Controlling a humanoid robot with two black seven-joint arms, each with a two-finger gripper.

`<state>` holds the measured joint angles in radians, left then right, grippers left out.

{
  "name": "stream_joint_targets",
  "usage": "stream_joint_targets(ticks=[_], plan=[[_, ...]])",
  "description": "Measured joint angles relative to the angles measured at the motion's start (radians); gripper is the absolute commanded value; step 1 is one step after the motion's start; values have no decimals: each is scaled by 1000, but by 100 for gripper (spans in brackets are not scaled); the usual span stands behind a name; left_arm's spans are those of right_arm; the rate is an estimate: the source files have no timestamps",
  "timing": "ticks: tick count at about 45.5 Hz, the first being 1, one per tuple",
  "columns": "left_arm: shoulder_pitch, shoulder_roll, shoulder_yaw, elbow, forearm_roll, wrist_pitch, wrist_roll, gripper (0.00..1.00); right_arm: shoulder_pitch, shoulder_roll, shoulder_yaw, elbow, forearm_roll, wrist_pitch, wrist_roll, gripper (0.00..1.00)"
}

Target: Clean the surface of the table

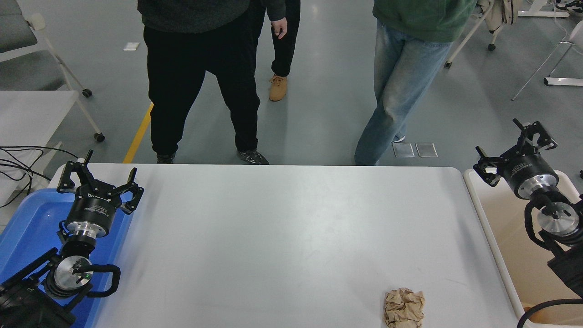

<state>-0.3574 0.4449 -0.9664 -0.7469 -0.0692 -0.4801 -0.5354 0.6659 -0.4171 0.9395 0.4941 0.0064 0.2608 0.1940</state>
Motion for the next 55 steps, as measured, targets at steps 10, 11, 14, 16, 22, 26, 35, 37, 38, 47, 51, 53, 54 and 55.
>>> stream_joint_targets(ticks=[10, 11, 14, 16, 22, 26, 35, 37, 38, 47, 51, 53, 54, 55], plan=[[0, 0, 0, 0, 0, 0, 0, 99, -10, -5, -5, 1, 0, 3, 7, 99], [0, 0, 0, 0, 0, 0, 0, 99, -11, -9, -6, 1, 0, 3, 7, 99], [0, 0, 0, 0, 0, 0, 0, 99, -16, -22, -9, 1, -1, 3, 8, 99], [0, 0, 0, 0, 0, 0, 0, 99, -21, -30, -11, 1, -1, 1, 7, 99], [0, 0, 0, 0, 0, 0, 0, 99, -43, -77, -39, 9, -2, 1, -6, 99], [0, 0, 0, 0, 0, 0, 0, 99, -53, -111, -82, 18, -1, 3, -29, 99], [0, 0, 0, 0, 0, 0, 0, 99, -89, -210, -126, 96, 0, 38, -86, 99], [0, 0, 0, 0, 0, 0, 0, 99, -98, -234, -133, 125, 1, 46, -95, 99], [0, 0, 0, 0, 0, 0, 0, 99, -106, -252, -137, 150, 1, 51, -101, 99], [0, 0, 0, 0, -1, 0, 0, 99, -154, -371, -165, 339, -12, 81, -125, 99], [0, 0, 0, 0, -1, 0, 0, 99, -167, -428, -191, 429, -27, 99, -130, 99], [0, 0, 0, 0, 0, 0, 0, 99, -171, -452, -203, 467, -36, 109, -132, 99], [0, 0, 0, 0, 0, 0, 0, 99, -173, -463, -209, 486, -42, 112, -133, 99], [0, 0, 0, 0, -1, 0, 0, 99, -175, -476, -215, 506, -51, 115, -134, 99]])
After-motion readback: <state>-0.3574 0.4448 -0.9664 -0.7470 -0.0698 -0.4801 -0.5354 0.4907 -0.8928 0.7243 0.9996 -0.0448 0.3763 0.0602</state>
